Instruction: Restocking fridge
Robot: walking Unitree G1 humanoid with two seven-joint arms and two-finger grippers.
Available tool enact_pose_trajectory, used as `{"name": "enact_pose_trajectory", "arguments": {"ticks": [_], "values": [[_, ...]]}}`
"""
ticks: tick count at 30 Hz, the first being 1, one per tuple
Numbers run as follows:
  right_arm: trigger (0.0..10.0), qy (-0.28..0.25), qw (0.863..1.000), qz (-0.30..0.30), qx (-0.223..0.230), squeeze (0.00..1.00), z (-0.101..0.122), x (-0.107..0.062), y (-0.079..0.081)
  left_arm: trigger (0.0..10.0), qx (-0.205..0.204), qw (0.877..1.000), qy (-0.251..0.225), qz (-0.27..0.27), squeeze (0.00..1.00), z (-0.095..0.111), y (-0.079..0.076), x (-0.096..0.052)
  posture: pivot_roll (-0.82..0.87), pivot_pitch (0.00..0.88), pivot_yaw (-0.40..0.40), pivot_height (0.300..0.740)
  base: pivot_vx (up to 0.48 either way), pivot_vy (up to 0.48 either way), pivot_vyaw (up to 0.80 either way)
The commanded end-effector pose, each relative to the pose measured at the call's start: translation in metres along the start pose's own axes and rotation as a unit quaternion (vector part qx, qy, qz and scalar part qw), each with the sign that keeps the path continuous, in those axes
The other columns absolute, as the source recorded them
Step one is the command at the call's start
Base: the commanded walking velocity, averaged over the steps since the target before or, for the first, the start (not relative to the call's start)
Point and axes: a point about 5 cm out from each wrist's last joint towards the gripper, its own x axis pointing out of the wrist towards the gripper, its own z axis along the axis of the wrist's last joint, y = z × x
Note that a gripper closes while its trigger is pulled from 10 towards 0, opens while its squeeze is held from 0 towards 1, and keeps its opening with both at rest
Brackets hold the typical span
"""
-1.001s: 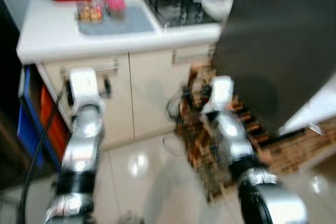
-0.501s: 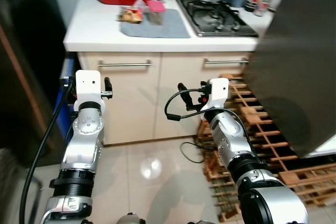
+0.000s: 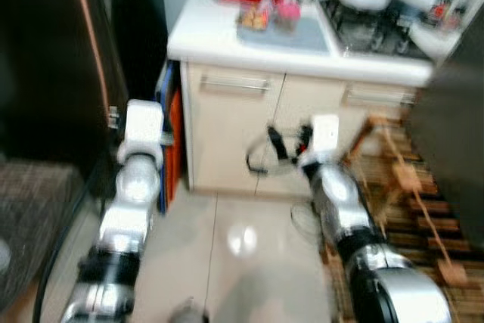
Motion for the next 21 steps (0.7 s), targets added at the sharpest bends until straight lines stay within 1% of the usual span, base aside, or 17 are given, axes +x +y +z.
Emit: {"name": "enact_pose_trajectory", "arguments": {"ticks": [1, 2, 4, 6, 7, 8, 9, 10, 11, 14, 15, 18, 21], "values": [[10.0, -0.005, 0.999, -0.024, -0.023, 0.09, 0.004, -0.001, -0.011, 10.0, -0.01, 1.0, -0.021, -0.016, 0.0, 0.013, -0.006, 0.005, 0.0, 0.0, -0.04, 0.74, 0.0, 0.0, 0.0], [10.0, -0.016, 0.999, -0.041, -0.031, 0.07, 0.006, -0.002, -0.015, 10.0, -0.012, 0.999, -0.027, -0.017, 0.0, 0.015, -0.005, 0.006, 0.0, 0.0, -0.039, 0.74, 0.0, 0.0, 0.0], [10.0, -0.022, 0.998, -0.052, -0.032, 0.07, 0.008, -0.003, -0.017, 10.0, -0.015, 0.999, -0.029, -0.017, 0.0, 0.016, -0.005, 0.006, 0.0, 0.0, -0.039, 0.74, 0.0, 0.0, 0.0], [10.0, -0.044, 0.993, -0.098, -0.053, 0.06, 0.015, -0.005, -0.028, 10.0, -0.024, 0.999, -0.037, -0.02, 0.0, 0.018, -0.006, 0.006, -0.01, 0.0, -0.037, 0.74, 0.0, 0.0, 0.0], [10.0, -0.049, 0.991, -0.112, -0.061, 0.06, 0.016, -0.006, -0.031, 10.0, -0.026, 0.999, -0.038, -0.02, 0.0, 0.018, -0.006, 0.006, -0.01, 0.0, -0.037, 0.74, 0.0, 0.0, 0.0], [10.0, -0.049, 0.991, -0.112, -0.061, 0.06, 0.016, -0.006, -0.031, 10.0, -0.026, 0.999, -0.038, -0.02, 0.0, 0.018, -0.006, 0.006, -0.01, 0.0, -0.037, 0.74, 0.0, 0.0, 0.0], [10.0, -0.052, 0.989, -0.12, -0.075, 0.06, 0.018, -0.006, -0.034, 10.0, -0.029, 0.999, -0.04, -0.024, 0.0, 0.018, -0.008, 0.005, -0.01, 0.0, -0.036, 0.74, 0.0, 0.0, 0.0], [10.0, -0.055, 0.987, -0.12, -0.087, 0.06, 0.019, -0.006, -0.033, 10.0, -0.037, 0.998, -0.042, -0.031, 0.0, 0.018, -0.013, 0.004, -0.01, 0.0, -0.036, 0.74, 0.0, 0.0, 0.0], [10.0, -0.055, 0.987, -0.12, -0.087, 0.06, 0.019, -0.006, -0.033, 10.0, -0.037, 0.998, -0.042, -0.031, 0.0, 0.018, -0.013, 0.004, -0.01, 0.0, -0.036, 0.74, 0.0, 0.0, 0.0], [10.0, -0.067, 0.989, -0.107, -0.075, 0.02, 0.021, -0.005, -0.028, 10.0, -0.049, 0.996, -0.059, -0.037, 0.0, 0.023, -0.016, 0.003, -0.02, 0.0, -0.035, 0.74, 0.0, 0.0, 0.0], [10.0, -0.074, 0.99, -0.102, -0.067, 0.0, 0.022, -0.005, -0.026, 10.0, -0.055, 0.995, -0.066, -0.046, 0.0, 0.026, -0.017, 0.002, -0.01, 0.0, -0.037, 0.74, 0.0, 0.0, 0.0], [10.0, -0.082, 0.99, -0.099, -0.064, 0.0, 0.024, -0.004, -0.022, 10.0, -0.066, 0.994, -0.077, -0.049, 0.0, 0.031, -0.015, 0.003, -0.01, 0.0, -0.04, 0.74, 0.0, 0.0, 0.0], [10.0, -0.097, 0.989, -0.088, -0.073, 0.0, 0.028, -0.002, -0.013, 10.0, -0.075, 0.991, -0.102, -0.042, 0.0, 0.041, -0.01, 0.005, -0.01, 0.0, -0.041, 0.74, 0.48, 0.0, 0.0]]}}
